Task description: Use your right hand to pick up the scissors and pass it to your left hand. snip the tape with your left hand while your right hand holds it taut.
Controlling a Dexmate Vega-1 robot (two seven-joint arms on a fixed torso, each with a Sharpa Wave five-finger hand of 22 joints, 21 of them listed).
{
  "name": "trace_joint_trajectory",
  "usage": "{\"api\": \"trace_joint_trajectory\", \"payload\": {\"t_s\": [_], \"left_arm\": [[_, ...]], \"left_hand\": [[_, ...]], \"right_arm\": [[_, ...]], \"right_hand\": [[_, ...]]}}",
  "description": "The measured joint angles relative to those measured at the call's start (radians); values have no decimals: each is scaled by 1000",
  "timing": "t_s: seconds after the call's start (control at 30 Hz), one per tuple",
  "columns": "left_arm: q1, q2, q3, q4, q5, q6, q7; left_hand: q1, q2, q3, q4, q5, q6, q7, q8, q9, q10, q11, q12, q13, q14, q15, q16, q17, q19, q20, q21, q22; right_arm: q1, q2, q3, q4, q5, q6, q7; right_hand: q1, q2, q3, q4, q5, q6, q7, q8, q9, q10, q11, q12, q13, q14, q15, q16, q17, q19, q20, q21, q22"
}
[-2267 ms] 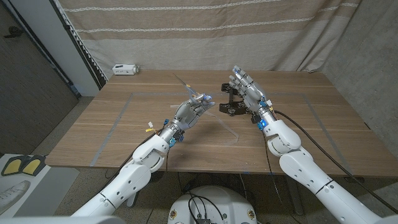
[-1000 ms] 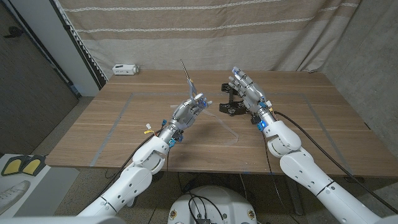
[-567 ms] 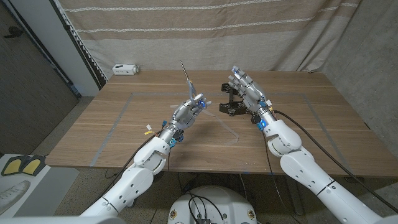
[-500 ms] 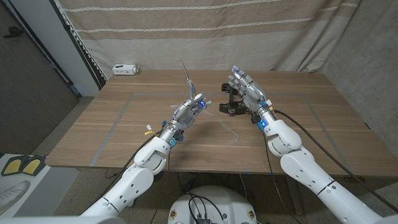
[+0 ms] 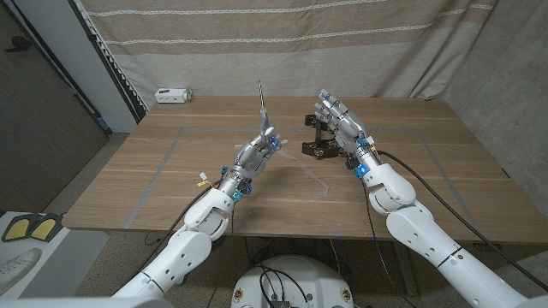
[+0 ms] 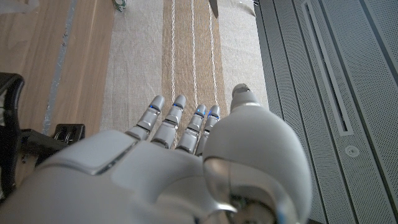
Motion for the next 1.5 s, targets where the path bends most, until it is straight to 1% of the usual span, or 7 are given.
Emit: {"api": "trace_joint_trajectory", "payload": {"t_s": [0.2, 0.53, 0.73, 1.13, 1.2, 1.3, 1.5], "left_arm": [[5, -6, -5, 6, 6, -8, 22], [9, -16, -11, 18, 7, -17, 37], [13, -17, -16, 21, 18, -19, 60], [25, -10, -31, 18, 66, -29, 121], [27, -8, -33, 17, 74, -30, 130], [28, -4, -36, 15, 84, -31, 140], [36, 12, -49, 7, 96, -31, 154]], "left_hand": [[-100, -51, -69, 20, 19, 8, 8, -24, 4, 56, -42, 4, -21, 19, 2, -23, -3, 13, 2, -16, -15], [-127, -50, -119, 16, 42, 8, 8, -46, 6, 65, -51, -19, -50, 25, -3, -42, -2, 16, 6, -31, -19], [-153, -56, -163, 13, 55, 25, 36, -50, 11, 85, -48, -33, -88, 39, -8, -57, -11, 47, 0, -31, -22], [-275, -75, -356, -2, 58, 45, 57, -62, 37, 107, -32, -52, -153, 71, -14, -85, -32, 84, 2, -63, -33], [-300, -70, -400, -8, 58, 51, 62, -63, 37, 110, -29, -54, -158, 76, -19, -89, -35, 93, 0, -72, -33], [-312, -69, -459, -18, 59, 54, 66, -63, 41, 114, -25, -58, -175, 82, -17, -93, -40, 103, 7, -75, -33], [-340, -66, -541, -26, 59, 63, 74, -69, 53, 118, -21, -65, -176, 89, -21, -100, -49, 112, 15, -93, -32]], "right_arm": [[0, 0, 0, -2, -2, 0, -3], [0, 0, 0, -7, -9, 0, -9], [0, 1, -1, -9, -14, 1, -11], [2, 6, -5, -10, -20, 6, -16], [2, 7, -5, -10, -22, 7, -16], [2, 8, -5, -10, -22, 8, -17], [3, 9, -6, -11, -26, 11, -19]], "right_hand": [[-1, -1, 0, 0, 0, 0, 0, 0, 0, 0, 0, 0, 0, 0, 0, 0, 0, 0, 0, 0, 0], [-1, -1, 4, -4, 0, -6, -5, 0, 0, 0, 0, 0, -5, 0, 0, 0, 0, 0, 0, -7, 5], [-1, -1, 4, -4, 8, -6, -5, 0, 0, 0, 0, 0, -5, 0, 0, 0, 0, 0, 0, -11, 5], [-1, -1, 4, -4, 8, -1, -9, 0, 0, 0, 0, 0, -5, 0, 0, 4, 0, 0, 0, -15, 5], [-1, -1, 4, -4, 8, 0, -11, 0, 0, 0, 0, 0, -5, 0, 0, 4, 0, 0, 0, -15, 5], [-1, -1, 4, -4, 8, 0, -11, 0, 0, 0, 0, 0, -5, 0, 0, 4, -5, 4, 4, -15, 5], [-1, -1, 4, -4, 8, 0, -11, 0, 0, 0, 0, 0, -5, 0, 0, 4, -5, 5, 6, -18, 5]]}}
